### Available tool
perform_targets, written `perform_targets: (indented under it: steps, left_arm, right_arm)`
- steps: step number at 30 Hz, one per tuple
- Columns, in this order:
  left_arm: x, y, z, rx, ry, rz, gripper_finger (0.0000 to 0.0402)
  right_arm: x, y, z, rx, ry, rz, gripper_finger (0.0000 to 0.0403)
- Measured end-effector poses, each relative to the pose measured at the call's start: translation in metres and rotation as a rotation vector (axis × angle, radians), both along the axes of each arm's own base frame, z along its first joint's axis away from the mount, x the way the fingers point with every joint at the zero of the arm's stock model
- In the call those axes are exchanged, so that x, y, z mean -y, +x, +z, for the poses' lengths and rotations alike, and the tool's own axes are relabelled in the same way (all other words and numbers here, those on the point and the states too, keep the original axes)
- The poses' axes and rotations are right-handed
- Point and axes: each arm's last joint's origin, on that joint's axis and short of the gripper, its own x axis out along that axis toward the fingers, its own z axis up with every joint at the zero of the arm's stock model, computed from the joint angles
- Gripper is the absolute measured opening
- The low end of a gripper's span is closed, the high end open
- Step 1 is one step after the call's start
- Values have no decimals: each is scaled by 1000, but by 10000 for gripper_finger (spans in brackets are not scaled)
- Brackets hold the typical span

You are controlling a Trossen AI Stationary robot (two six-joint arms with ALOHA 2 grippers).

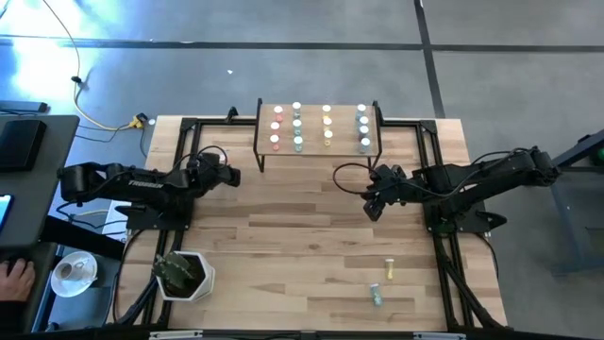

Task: Pick and place medicine bottles onto shelf by color
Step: Put the pink medicine bottle on the shelf

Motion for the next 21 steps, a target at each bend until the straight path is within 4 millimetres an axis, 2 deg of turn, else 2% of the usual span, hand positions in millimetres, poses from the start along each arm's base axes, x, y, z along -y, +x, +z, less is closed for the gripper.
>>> perform_targets:
  steps: [21]
  left_arm:
    - [-7,8,-16,-61,7,4,225]
  right_arm:
    - [-2,2,2,27,37,26,161]
